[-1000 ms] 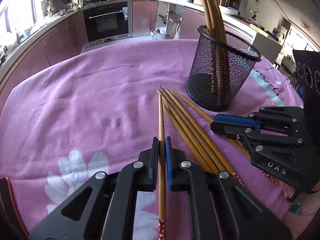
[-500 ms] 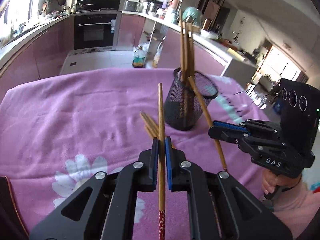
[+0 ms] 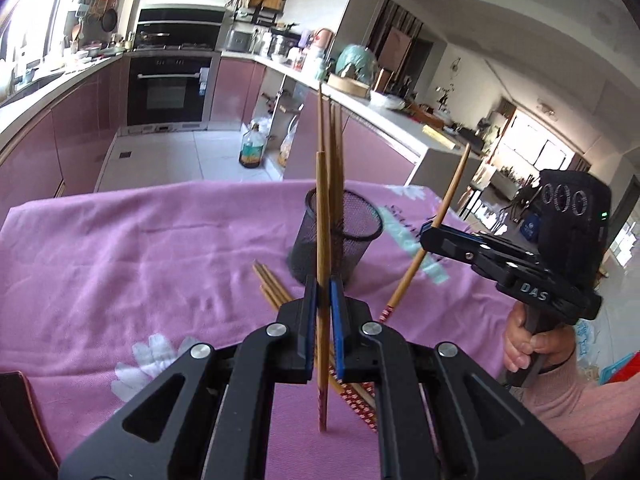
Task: Organize utensils
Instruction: 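Lift both held chopsticks upright and carry them over the mesh cup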
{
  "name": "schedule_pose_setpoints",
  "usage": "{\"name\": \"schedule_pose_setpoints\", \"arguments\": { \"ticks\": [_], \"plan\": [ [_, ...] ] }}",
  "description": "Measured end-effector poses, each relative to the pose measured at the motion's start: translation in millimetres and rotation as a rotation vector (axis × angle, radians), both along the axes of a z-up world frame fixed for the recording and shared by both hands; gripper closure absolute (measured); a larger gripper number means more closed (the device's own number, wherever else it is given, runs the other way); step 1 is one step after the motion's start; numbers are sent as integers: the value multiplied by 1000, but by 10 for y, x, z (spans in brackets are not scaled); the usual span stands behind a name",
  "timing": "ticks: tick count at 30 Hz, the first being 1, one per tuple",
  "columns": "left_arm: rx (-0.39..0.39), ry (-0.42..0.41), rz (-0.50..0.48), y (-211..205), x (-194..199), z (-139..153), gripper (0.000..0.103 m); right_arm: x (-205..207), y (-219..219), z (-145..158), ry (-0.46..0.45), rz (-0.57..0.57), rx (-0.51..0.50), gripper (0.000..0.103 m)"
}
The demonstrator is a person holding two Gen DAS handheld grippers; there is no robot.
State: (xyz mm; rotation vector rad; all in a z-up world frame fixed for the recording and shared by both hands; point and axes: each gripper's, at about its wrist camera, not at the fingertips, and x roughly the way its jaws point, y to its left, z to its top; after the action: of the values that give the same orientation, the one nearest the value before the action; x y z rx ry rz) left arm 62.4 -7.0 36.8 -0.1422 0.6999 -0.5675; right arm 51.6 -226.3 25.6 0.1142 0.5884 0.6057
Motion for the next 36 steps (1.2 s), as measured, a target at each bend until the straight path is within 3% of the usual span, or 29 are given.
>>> {"name": "schedule_pose_setpoints", "arguments": {
  "ticks": [12, 36],
  "plan": [
    [-97, -98, 41, 92, 69, 358, 96, 19, -68, 250, -82, -34, 9, 98],
    [-121, -220, 32, -270, 459, 1006, 96, 221, -253, 738, -215, -107, 25, 98]
  ]
}}
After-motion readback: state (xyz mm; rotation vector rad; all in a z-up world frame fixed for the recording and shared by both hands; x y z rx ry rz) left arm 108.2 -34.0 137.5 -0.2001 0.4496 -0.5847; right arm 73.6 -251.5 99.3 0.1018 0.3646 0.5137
